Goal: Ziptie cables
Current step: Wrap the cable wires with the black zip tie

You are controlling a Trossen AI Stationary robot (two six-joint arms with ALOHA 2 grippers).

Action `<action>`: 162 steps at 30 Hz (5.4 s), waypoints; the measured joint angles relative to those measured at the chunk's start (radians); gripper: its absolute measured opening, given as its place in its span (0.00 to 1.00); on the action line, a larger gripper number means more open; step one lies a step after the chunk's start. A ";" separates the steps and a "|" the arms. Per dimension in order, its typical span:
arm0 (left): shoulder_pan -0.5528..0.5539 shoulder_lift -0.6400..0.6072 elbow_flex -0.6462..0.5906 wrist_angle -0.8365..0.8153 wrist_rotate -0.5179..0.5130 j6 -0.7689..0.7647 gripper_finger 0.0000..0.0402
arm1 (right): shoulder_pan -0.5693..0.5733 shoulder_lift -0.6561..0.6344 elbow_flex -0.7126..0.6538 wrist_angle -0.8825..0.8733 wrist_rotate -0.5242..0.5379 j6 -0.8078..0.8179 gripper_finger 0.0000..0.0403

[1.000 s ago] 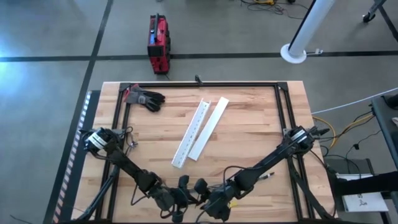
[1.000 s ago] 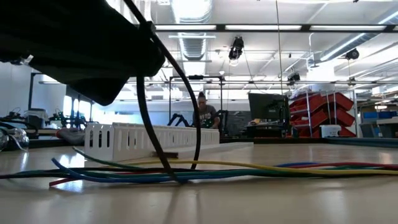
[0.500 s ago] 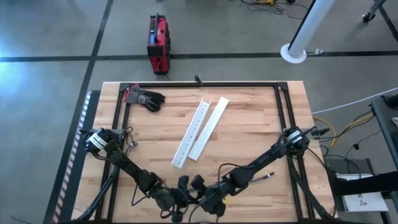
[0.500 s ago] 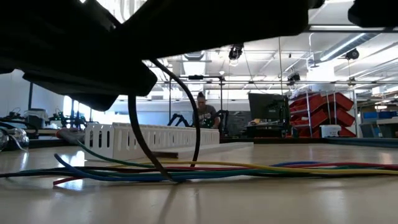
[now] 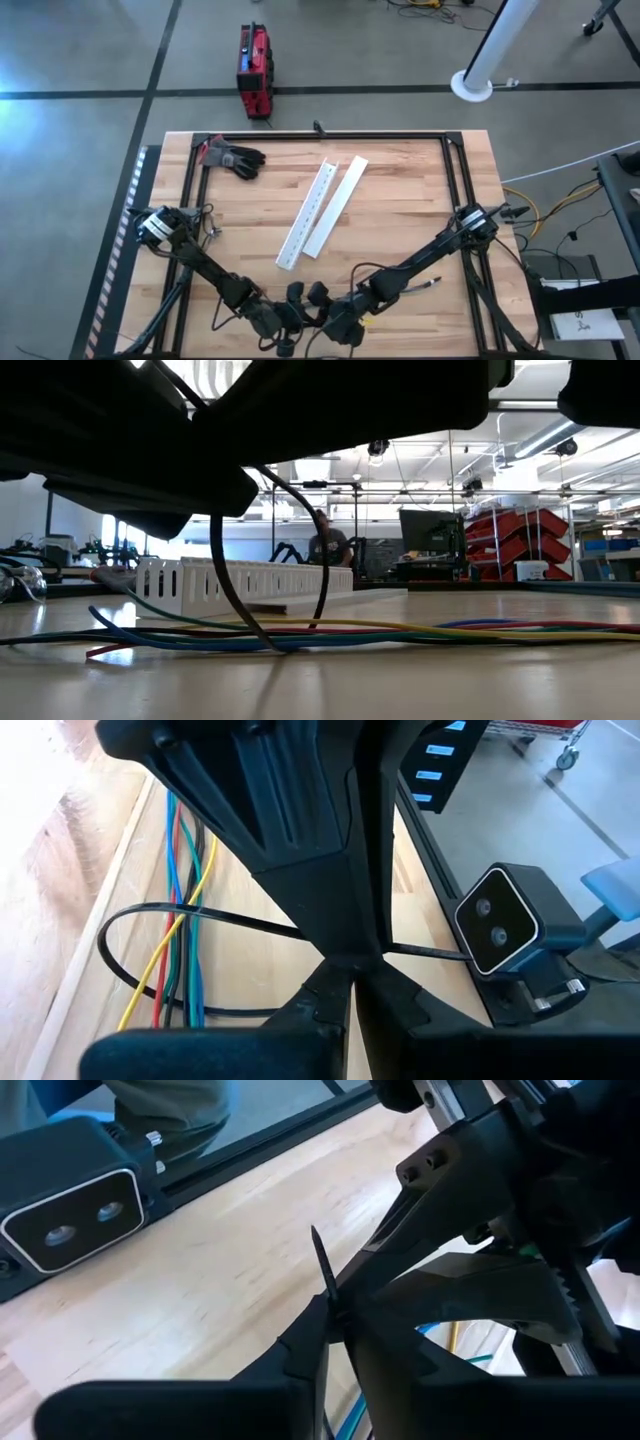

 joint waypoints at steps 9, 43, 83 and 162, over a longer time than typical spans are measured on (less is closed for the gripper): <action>0.000 0.000 0.000 0.001 -0.002 0.000 0.00 | 0.000 0.000 0.000 -0.004 0.000 -0.003 0.06; -0.014 -0.080 0.006 -0.098 -0.035 0.046 0.02 | 0.007 -0.039 -0.004 -0.078 -0.002 0.051 0.02; -0.081 0.020 0.012 -0.010 -0.343 -0.109 0.51 | -0.041 -0.042 -0.002 -0.116 0.008 0.214 0.02; -0.119 0.019 0.232 -0.507 -0.438 -0.187 0.22 | -0.060 -0.044 0.000 -0.146 0.008 0.302 0.02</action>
